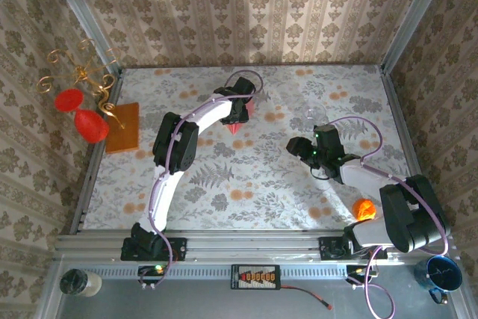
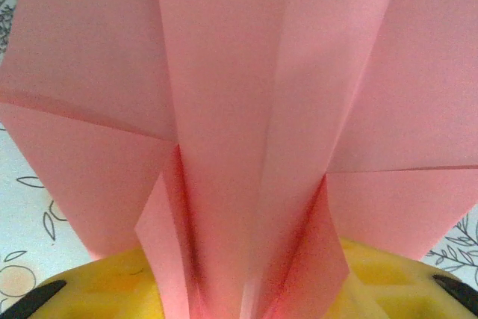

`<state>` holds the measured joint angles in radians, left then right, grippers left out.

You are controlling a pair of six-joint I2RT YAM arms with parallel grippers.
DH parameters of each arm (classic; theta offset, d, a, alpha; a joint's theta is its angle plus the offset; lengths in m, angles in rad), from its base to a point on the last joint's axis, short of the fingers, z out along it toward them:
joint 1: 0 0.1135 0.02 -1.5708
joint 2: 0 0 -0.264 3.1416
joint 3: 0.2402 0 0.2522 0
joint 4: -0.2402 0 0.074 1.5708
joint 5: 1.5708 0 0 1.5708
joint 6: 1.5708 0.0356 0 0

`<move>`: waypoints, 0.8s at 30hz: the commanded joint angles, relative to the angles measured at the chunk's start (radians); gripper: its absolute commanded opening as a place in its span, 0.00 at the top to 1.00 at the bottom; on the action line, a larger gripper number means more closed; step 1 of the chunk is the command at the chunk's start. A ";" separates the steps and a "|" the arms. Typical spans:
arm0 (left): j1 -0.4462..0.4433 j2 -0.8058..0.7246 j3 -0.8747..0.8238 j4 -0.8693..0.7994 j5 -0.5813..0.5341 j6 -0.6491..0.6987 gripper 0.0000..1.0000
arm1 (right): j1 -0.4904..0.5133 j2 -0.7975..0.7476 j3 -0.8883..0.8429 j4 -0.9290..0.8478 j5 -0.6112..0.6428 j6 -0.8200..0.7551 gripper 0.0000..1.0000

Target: Fold a paper plane with a square sheet of paper (pick it up from the middle)

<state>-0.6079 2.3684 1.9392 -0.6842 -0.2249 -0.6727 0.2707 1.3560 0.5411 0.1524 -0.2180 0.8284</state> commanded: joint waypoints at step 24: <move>0.019 -0.669 -0.512 0.209 0.074 0.038 0.31 | -0.103 -0.207 0.124 -0.304 0.126 -0.207 0.31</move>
<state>-0.5999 1.8011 1.5036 -0.5110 -0.1055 -0.6708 0.1764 1.2045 0.6170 -0.0628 -0.1593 0.7074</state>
